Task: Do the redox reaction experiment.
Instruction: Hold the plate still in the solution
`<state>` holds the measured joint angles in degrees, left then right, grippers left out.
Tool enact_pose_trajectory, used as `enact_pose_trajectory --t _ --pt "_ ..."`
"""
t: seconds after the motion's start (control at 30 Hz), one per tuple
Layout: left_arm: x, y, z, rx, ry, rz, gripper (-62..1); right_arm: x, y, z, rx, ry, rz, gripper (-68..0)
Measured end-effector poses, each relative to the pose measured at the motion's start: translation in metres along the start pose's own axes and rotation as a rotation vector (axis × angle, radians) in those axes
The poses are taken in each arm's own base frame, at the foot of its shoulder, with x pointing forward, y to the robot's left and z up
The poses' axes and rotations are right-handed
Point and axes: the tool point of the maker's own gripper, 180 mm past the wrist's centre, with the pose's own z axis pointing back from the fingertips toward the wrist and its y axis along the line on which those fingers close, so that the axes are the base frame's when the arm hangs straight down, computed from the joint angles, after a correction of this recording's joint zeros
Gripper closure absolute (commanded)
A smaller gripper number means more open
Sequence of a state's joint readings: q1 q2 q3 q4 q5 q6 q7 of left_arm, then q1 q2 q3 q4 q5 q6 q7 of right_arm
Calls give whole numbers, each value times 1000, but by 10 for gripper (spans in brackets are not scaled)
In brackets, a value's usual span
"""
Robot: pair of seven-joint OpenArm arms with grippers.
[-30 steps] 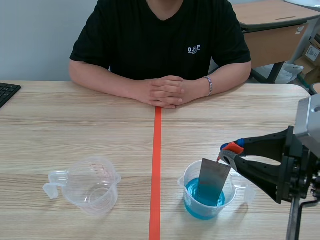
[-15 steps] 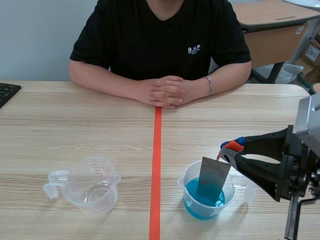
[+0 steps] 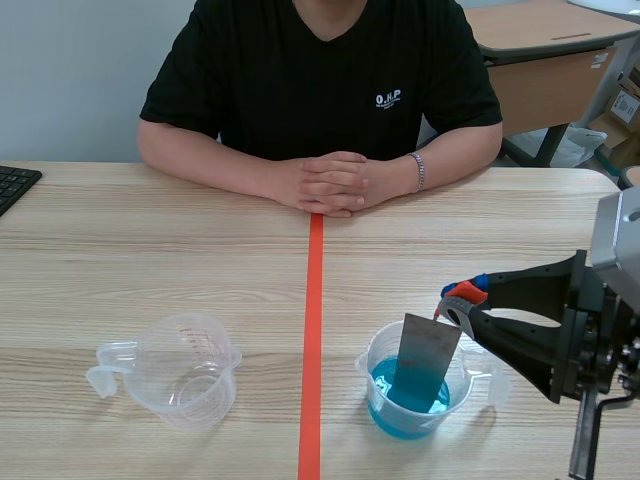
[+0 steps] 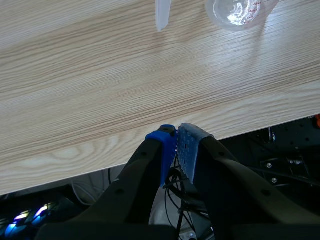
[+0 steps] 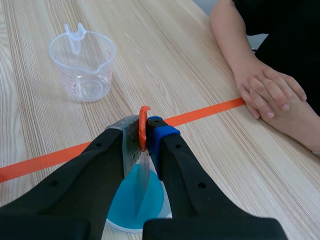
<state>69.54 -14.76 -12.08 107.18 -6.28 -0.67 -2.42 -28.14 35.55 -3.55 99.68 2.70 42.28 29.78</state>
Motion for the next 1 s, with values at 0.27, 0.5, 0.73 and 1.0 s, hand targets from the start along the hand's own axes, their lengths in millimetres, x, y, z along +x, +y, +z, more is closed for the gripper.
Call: enact_pose_trajectory --t 0.27,0.5,0.73,1.0 --pt "0 0 0 0 0 0 -57 0 0 0 1 1 1 -15" --pt "0 0 0 0 0 0 -57 0 0 0 1 2 2 -15" --pt "0 0 0 0 0 0 -57 0 0 0 1 -1 2 -15" --pt "0 0 0 0 0 0 -57 9 -6 7 -19 11 54 -15"
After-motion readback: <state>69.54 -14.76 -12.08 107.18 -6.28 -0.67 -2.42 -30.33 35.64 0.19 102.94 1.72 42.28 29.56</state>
